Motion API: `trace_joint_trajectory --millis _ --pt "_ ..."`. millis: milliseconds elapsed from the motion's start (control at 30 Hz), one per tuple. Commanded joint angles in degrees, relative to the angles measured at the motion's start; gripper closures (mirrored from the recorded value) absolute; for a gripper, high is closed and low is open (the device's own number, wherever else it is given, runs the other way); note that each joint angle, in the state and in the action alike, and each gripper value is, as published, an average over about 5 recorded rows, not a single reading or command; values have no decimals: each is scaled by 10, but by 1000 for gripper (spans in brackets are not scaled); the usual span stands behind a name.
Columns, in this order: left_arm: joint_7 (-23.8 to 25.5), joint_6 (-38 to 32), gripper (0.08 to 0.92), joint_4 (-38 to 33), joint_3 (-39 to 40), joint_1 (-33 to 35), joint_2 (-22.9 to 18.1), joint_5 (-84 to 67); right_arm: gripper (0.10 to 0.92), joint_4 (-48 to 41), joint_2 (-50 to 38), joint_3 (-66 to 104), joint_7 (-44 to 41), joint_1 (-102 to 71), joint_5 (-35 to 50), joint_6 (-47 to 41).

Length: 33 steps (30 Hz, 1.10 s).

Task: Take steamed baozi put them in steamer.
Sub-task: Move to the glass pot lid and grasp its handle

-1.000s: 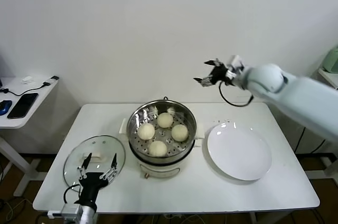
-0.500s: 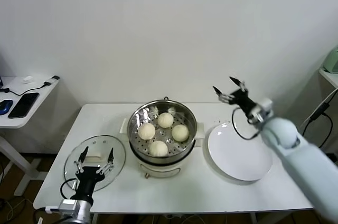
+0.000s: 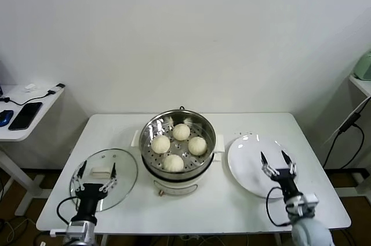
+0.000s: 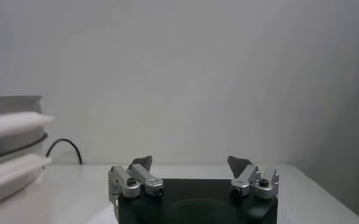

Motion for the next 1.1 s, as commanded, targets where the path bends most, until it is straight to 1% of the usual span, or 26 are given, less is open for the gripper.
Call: trace_joint_trajectory --millis 33,167,267,400,533,667,833,1100 --pt "-109 -22 177 69 -12 1 44 367 203 15 88 57 13 -82 -67 31" --pt "-174 12 177 147 -1 -2 68 509 203 19 94 49 18 -83 -87 24" --pt "-215 12 177 218 8 -15 76 594 202 18 95 46 20 -79 -93 21" --pt "-232 15 177 282 15 -41 79 640 203 19 95 45 24 -73 -97 18" --pt "-234 25 177 309 12 -70 71 674 203 20 94 46 29 -68 -100 14" --pt "-227 44 177 320 15 -94 61 697 203 23 94 47 33 -68 -103 10" --pt "-203 69 177 319 19 -121 51 708 203 30 95 48 36 -73 -105 6" --pt "-164 101 177 340 26 -170 54 698 203 23 95 53 36 -71 -105 8"
